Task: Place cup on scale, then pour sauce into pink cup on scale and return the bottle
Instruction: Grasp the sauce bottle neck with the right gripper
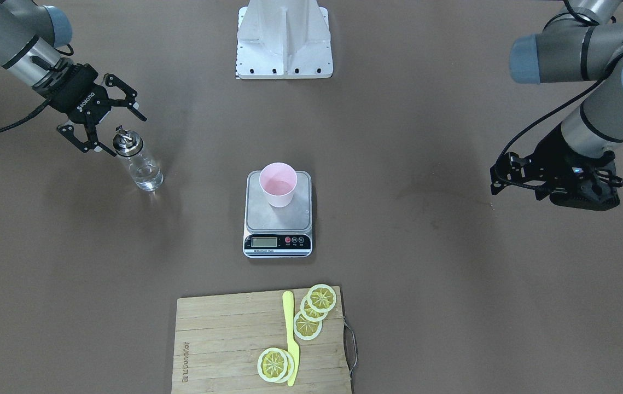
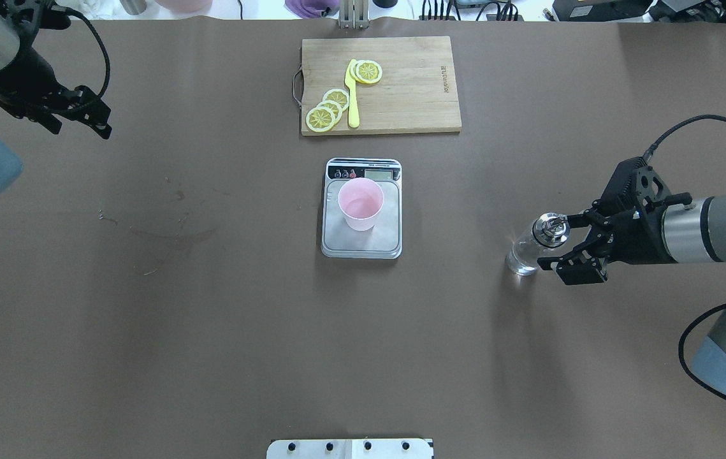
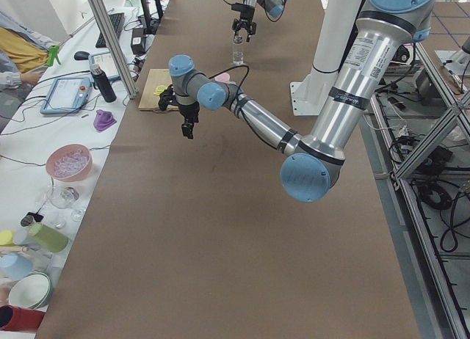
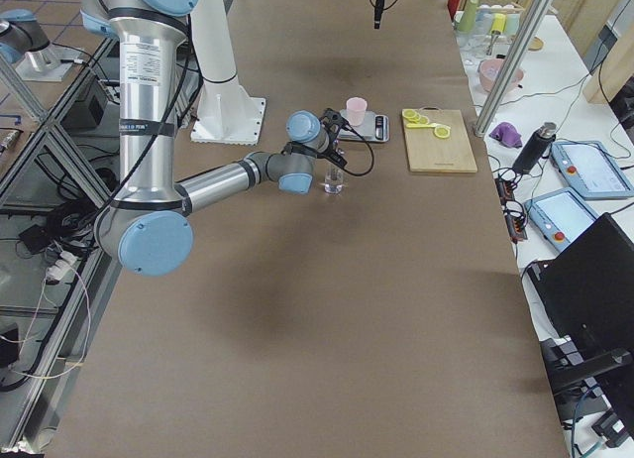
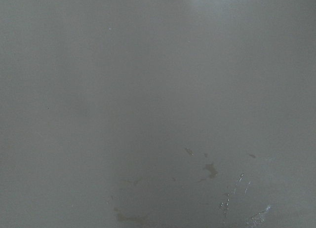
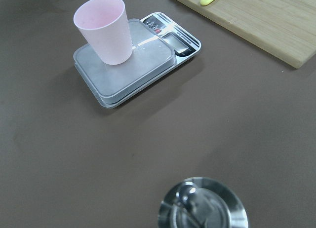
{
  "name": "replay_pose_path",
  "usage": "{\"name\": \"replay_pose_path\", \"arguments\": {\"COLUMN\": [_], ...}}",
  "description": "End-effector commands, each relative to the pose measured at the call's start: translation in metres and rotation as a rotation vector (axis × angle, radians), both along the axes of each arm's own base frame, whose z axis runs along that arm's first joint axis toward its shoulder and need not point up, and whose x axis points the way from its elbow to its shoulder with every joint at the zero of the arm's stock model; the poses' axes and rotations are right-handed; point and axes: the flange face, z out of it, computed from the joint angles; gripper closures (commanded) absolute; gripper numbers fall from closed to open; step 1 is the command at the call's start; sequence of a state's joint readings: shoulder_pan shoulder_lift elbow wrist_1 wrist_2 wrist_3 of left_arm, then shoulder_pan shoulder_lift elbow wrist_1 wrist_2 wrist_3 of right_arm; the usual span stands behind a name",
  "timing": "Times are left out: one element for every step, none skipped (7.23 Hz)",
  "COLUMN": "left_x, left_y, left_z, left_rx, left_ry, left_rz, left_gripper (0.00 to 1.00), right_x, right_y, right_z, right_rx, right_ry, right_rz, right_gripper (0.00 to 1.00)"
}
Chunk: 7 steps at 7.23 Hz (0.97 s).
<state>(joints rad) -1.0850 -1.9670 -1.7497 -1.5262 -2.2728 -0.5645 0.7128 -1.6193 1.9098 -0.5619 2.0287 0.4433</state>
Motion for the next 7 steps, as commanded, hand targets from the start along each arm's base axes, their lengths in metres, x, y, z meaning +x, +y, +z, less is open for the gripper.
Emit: {"name": "replay_pose_path", "arguments": {"left_x": [-0.001, -0.001, 0.0, -0.002, -0.003, -0.003, -0.003], "left_y": [0.0, 0.0, -0.001, -0.001, -0.001, -0.001, -0.001], "left_z": [0.001, 0.001, 0.0, 0.0, -0.001, -0.001, -0.001], "left_rx": [-0.001, -0.001, -0.001, 0.001, 0.001, 0.001, 0.001], "left_ry": [-0.001, -0.001, -0.001, -0.001, -0.001, -0.001, -0.001], "left_rz": [-0.002, -0.002, -0.002, -0.005, -0.006, -0.006, -0.006], "left_gripper": [0.1, 0.1, 0.1, 0.1, 0.1, 0.1, 0.1], "right_x": [0.0, -0.002, 0.001, 0.003, 0.003, 0.006, 0.003], "right_y": [0.0, -0.001, -0.001, 0.001, 0.001, 0.001, 0.0], "right_z": [0.0, -0.003, 0.001, 0.002, 0.005, 0.01, 0.01], "right_rx": [-0.007, -0.037, -0.039, -0.036, -0.034, -0.037, -0.034], "right_ry": [-0.003, -0.016, -0.015, -0.013, -0.008, 0.001, 0.002], "right_rz": [0.003, 0.014, 0.017, 0.014, 0.013, 0.017, 0.014], "right_gripper": [0.02, 0.02, 0.02, 0.02, 0.02, 0.02, 0.02]}}
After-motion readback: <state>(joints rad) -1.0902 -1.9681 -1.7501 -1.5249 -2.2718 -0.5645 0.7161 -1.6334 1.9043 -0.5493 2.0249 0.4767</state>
